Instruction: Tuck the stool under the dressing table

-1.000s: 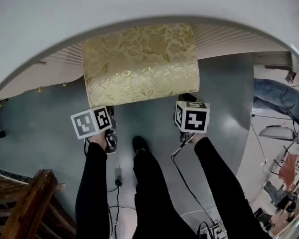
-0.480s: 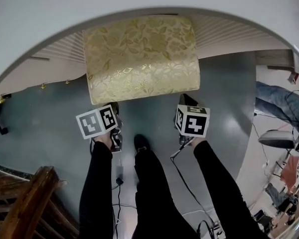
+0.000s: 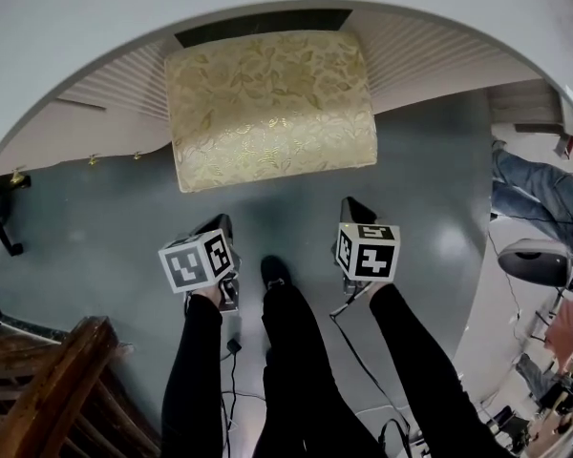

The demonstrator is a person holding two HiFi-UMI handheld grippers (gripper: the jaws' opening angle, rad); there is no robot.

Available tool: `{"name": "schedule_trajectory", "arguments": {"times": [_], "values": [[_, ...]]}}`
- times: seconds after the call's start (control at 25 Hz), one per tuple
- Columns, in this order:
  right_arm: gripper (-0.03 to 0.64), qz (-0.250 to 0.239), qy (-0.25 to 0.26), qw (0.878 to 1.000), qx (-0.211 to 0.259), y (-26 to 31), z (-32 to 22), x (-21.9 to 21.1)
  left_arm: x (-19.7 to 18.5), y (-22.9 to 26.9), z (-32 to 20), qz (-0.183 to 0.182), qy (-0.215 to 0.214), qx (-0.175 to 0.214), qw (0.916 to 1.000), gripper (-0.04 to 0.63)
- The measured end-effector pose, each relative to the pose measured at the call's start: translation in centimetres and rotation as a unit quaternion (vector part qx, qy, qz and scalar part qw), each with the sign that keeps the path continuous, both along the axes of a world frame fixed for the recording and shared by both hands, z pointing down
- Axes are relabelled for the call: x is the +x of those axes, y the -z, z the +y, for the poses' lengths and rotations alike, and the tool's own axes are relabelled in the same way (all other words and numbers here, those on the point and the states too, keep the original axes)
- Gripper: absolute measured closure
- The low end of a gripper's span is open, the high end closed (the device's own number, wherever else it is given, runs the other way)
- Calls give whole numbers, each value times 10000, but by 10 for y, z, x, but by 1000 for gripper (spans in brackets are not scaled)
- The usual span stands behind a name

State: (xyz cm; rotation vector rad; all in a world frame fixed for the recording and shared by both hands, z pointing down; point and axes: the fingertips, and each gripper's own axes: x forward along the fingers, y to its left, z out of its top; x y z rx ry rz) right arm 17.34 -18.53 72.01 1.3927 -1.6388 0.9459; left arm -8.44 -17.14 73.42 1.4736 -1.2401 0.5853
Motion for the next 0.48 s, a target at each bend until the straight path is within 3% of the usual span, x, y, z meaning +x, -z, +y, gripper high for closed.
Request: {"name": "schedule_trajectory", "arguments": {"times": [0.48], "values": [[612, -117, 452, 9988, -127, 14, 44, -12, 14, 25, 45, 76, -33, 87, 9999, 588]]}}
